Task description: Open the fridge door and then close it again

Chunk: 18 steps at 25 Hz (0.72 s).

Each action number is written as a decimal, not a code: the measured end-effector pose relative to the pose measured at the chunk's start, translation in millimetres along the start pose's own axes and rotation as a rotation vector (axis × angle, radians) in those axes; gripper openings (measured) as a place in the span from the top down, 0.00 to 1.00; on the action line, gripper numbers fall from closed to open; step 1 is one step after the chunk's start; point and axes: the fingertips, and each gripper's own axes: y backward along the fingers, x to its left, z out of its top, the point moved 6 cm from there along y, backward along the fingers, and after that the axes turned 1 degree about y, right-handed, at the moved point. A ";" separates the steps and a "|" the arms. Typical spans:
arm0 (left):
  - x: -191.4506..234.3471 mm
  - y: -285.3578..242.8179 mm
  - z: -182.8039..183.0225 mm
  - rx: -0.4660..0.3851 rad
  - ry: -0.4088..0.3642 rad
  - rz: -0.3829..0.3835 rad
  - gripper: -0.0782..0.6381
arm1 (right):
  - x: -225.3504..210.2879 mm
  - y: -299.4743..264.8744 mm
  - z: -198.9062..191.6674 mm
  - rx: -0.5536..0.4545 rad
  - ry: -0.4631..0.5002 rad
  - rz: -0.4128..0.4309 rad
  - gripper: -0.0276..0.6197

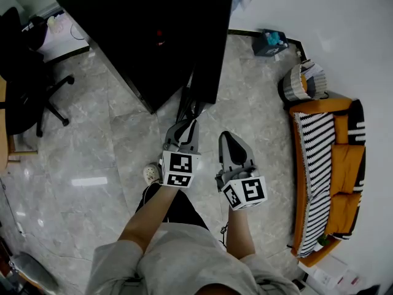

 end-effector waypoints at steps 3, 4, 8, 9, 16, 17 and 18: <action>7.6 1.8 -0.4 -0.002 -0.001 0.015 0.85 | 2.5 -2.8 -0.2 -0.001 0.001 0.007 0.92; 10.3 2.6 -0.6 -0.003 -0.003 0.019 0.85 | 3.7 -3.8 -0.3 -0.001 0.001 0.010 0.92; 21.5 5.9 -0.6 -0.003 -0.004 0.032 0.85 | 7.9 -7.0 -0.4 -0.002 0.001 0.020 0.92; 24.7 6.9 -0.7 -0.004 -0.002 0.037 0.85 | 9.2 -7.9 -0.5 -0.001 0.002 0.023 0.92; 50.6 14.6 0.1 -0.008 0.021 0.084 0.85 | 14.8 -12.6 2.0 -0.003 0.005 0.035 0.92; 54.8 15.7 0.5 -0.009 0.024 0.092 0.85 | 15.5 -13.1 2.5 -0.004 0.006 0.037 0.92; 59.1 16.8 1.0 -0.009 0.028 0.099 0.85 | 16.4 -13.7 2.8 -0.003 0.006 0.039 0.92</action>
